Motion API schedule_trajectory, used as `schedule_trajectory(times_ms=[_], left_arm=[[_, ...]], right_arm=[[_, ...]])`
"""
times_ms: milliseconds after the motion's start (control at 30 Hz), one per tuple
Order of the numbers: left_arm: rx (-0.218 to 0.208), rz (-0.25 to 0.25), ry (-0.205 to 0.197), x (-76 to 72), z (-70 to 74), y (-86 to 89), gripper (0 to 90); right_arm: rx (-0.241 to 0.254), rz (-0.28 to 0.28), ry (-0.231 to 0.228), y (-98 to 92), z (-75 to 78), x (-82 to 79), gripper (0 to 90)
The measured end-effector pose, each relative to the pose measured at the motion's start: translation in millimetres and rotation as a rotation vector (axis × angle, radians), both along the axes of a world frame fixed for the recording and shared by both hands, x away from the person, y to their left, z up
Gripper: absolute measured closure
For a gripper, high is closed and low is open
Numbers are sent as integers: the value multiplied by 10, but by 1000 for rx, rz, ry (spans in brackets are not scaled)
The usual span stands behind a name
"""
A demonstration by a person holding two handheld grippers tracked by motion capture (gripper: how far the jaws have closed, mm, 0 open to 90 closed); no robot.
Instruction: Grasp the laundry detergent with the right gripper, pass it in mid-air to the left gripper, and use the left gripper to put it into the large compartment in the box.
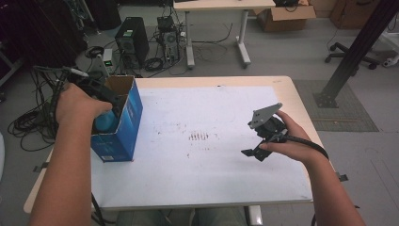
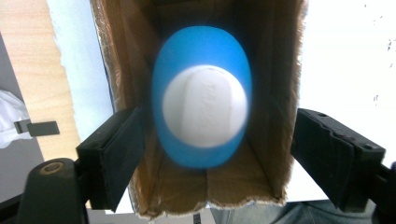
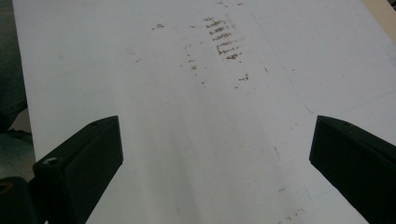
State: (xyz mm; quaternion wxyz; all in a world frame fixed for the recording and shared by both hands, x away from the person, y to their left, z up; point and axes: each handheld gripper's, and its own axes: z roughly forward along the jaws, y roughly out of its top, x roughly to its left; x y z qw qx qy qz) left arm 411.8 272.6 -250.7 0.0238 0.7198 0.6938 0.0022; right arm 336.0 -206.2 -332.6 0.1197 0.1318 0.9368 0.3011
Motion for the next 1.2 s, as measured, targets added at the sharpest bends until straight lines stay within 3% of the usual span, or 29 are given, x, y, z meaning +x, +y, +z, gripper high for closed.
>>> schedule_trajectory(times_ms=[400,600,767,900,1000,1067,1100,1133,1200], left_arm=[[29,-33,-25,-114,268,-110,114],[60,-40,-14,-171,410,-181,26],[67,-73,-41,-212,541,-255,2],[86,-155,-80,-264,732,-426,2],[80,-244,-102,-293,857,-583,2],[58,-326,-120,-309,943,-705,2],[58,-326,-120,-309,943,-705,2],[42,-407,-130,-315,997,-808,2],[20,-458,-130,-309,1026,-879,2]], right_arm=[[10,6,-14,-26,69,-55,28],[18,18,-20,-36,119,-91,28],[25,26,-25,-53,164,-128,28],[20,30,-27,-71,205,-151,28],[14,30,-27,-88,245,-156,28],[8,30,-29,-95,276,-151,28],[8,30,-29,-95,276,-151,28],[-3,31,-31,-97,312,-151,28],[-10,36,-36,-96,350,-156,28]])
